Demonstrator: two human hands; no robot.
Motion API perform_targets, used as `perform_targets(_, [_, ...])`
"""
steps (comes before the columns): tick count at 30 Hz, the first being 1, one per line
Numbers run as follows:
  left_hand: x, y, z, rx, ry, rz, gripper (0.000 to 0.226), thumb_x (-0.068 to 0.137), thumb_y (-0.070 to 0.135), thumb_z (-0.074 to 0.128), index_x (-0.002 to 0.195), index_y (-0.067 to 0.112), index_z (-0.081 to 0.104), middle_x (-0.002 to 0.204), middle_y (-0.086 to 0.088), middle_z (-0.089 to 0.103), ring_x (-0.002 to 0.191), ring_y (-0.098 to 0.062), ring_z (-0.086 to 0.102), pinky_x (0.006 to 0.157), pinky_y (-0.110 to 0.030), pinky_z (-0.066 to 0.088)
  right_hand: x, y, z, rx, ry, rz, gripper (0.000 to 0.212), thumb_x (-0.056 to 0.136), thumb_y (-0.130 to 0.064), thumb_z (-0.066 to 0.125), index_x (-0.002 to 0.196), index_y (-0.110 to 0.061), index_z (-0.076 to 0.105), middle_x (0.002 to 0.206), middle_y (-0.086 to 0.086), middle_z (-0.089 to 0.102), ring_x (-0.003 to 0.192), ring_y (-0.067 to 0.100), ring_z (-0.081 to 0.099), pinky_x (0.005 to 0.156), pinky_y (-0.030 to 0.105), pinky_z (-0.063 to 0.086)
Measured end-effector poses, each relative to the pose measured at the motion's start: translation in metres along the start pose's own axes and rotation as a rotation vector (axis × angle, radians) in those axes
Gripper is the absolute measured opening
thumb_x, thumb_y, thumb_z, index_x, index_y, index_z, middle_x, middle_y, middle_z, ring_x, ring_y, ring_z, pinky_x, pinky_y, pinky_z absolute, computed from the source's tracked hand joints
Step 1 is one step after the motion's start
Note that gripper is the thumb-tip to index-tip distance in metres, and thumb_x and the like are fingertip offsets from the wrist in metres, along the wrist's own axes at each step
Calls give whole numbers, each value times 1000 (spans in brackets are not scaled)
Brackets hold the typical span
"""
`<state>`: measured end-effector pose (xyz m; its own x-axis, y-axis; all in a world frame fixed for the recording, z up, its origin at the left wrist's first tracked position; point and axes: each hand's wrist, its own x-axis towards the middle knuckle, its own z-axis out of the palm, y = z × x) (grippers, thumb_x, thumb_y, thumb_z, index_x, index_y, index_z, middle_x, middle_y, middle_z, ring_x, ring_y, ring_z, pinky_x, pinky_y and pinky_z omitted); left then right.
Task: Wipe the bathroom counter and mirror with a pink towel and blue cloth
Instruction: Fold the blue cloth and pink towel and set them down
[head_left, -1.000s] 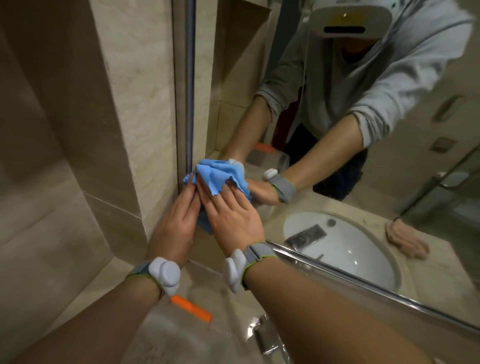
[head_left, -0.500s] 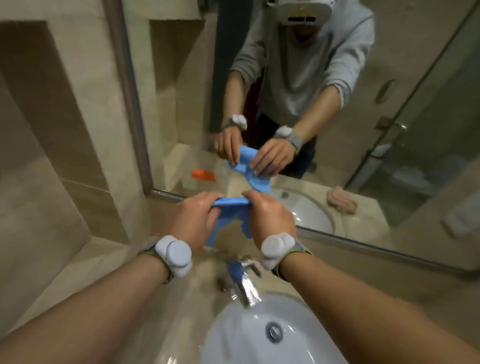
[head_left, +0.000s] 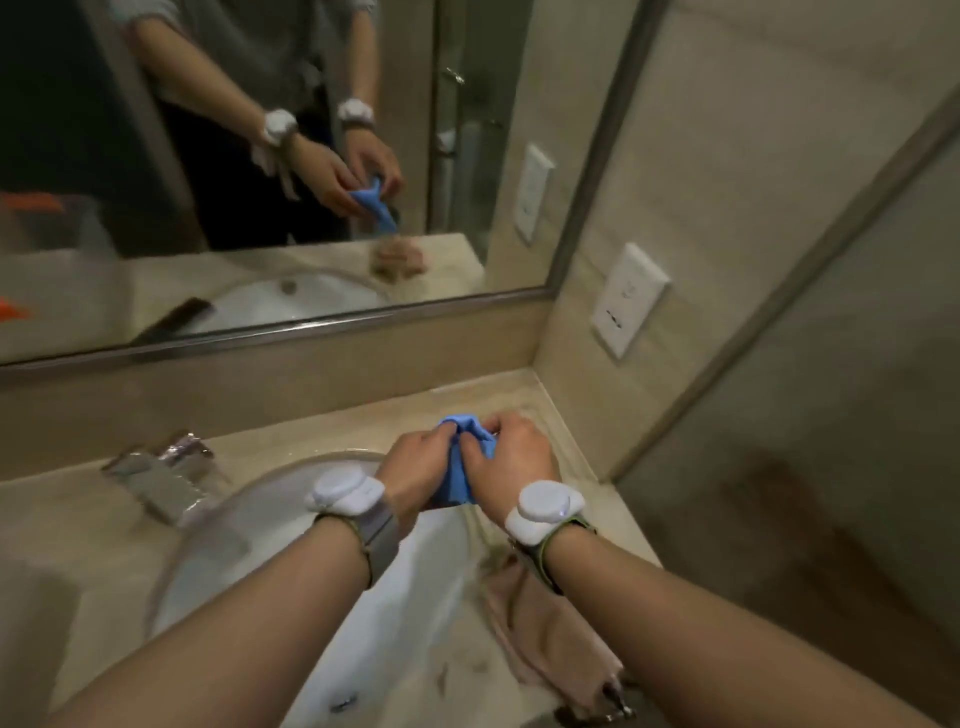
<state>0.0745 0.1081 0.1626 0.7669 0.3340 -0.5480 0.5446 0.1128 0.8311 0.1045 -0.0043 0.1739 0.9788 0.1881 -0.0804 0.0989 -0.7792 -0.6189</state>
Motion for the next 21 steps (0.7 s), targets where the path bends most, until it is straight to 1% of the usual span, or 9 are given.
perform_targets(2, [-2, -9, 56, -164, -67, -129, 31, 101, 32, 51, 99, 10, 73, 86, -8, 73, 62, -17, 70, 54, -28, 59, -12, 44, -15, -37, 0, 33, 30, 93, -45, 55, 112, -25, 64, 112, 3, 64, 101, 26, 64, 76, 29, 46])
perform_targets(4, [-6, -22, 102, -235, -144, -220, 33, 98, 37, 51, 88, 16, 73, 75, -7, 69, 52, -16, 63, 43, -19, 45, -24, 84, -27, -108, -19, 22, 29, 95, -41, 48, 113, -26, 66, 110, 5, 64, 103, 27, 61, 76, 32, 49])
perform_targets(7, [-5, -42, 141, -225, -198, -279, 33, 92, 39, 59, 94, 11, 76, 88, -12, 74, 78, -26, 70, 69, -31, 57, -36, 125, -41, -138, -63, 33, 28, 96, -32, 41, 109, -26, 66, 103, 4, 65, 101, 27, 59, 75, 36, 50])
perform_targets(10, [-3, -63, 180, -191, -127, -330, 32, 93, 28, 64, 112, 3, 71, 108, -19, 75, 102, -35, 72, 100, -48, 56, -41, 177, -53, 64, 49, 187, 36, 97, -24, 44, 130, -31, 54, 102, -1, 68, 97, 24, 63, 81, 38, 52])
perform_targets(12, [-4, -71, 195, -257, -143, -352, 31, 94, 20, 62, 117, 0, 68, 113, -23, 73, 106, -39, 71, 101, -54, 55, -41, 203, -52, 166, 174, 260, 37, 98, -23, 49, 135, -21, 51, 116, 1, 64, 107, 25, 61, 93, 40, 49])
perform_targets(15, [-2, -82, 215, -357, -192, -383, 32, 97, 16, 58, 124, -1, 65, 117, -25, 72, 110, -42, 70, 94, -50, 58, -34, 231, -42, 450, 29, 559, 37, 101, -33, 49, 134, -15, 53, 127, 9, 62, 115, 29, 60, 103, 47, 45])
perform_targets(18, [4, -97, 226, -334, -199, -375, 22, 97, 17, 59, 113, 5, 68, 117, -21, 73, 109, -40, 70, 96, -50, 58, -35, 258, -35, 483, 9, 554, 13, 98, -33, 56, 103, -22, 62, 94, 2, 71, 92, 26, 68, 87, 46, 55])
perform_targets(20, [5, -108, 227, -176, -163, -320, 10, 96, 20, 63, 96, 13, 69, 107, -13, 73, 99, -32, 71, 91, -44, 59, -39, 272, -37, 349, 54, 492, 12, 96, -31, 58, 106, -25, 61, 91, -6, 68, 89, 23, 68, 78, 35, 52])
perform_targets(21, [4, -115, 226, -94, -180, -300, 10, 97, 22, 63, 91, 15, 68, 98, -10, 70, 87, -28, 70, 79, -37, 58, -39, 278, -40, 265, 56, 483, 17, 96, -32, 58, 111, -24, 61, 94, -6, 68, 89, 21, 66, 78, 31, 48])
